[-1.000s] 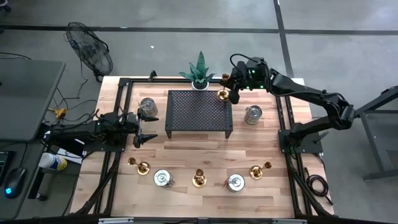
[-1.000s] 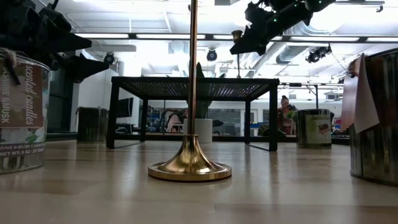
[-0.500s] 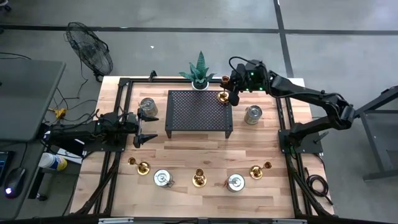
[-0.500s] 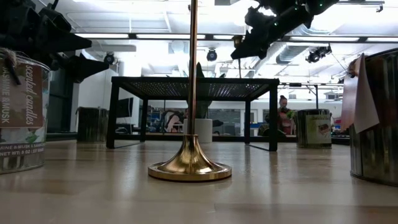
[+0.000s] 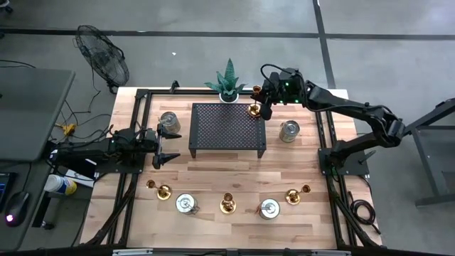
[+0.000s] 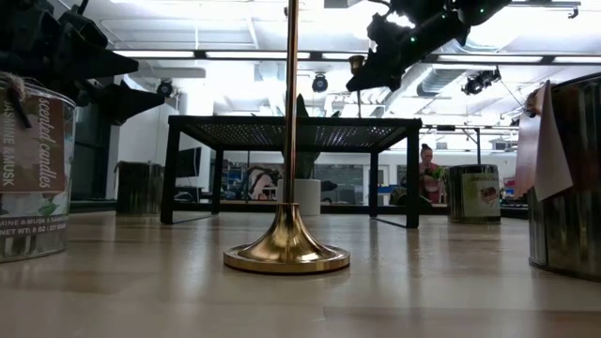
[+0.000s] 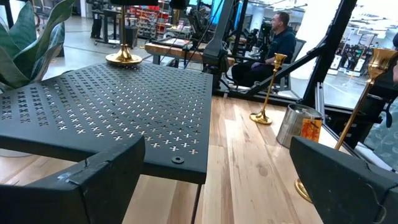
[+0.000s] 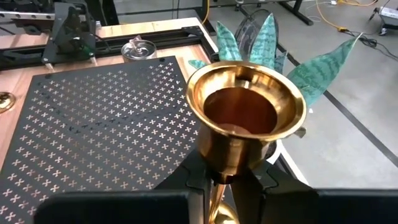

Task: Pick & Place candle stick holders
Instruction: Put the gold candle holder on the shelf

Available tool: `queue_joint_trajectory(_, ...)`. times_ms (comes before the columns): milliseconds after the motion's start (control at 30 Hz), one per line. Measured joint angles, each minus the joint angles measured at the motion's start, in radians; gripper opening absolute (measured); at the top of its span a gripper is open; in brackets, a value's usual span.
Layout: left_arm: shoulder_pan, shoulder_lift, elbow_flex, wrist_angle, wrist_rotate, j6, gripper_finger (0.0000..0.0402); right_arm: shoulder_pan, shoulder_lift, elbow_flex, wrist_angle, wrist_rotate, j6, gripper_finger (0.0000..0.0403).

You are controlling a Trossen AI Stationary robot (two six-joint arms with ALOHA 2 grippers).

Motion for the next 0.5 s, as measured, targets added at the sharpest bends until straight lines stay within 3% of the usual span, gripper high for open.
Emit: queue_joint_trajectory(500, 0.000, 0.000, 0.001, 0.000, 0.000, 0.000, 0.0392, 0.000, -0.001, 0.000, -0.033, 0.024, 0.011, 0.0036)
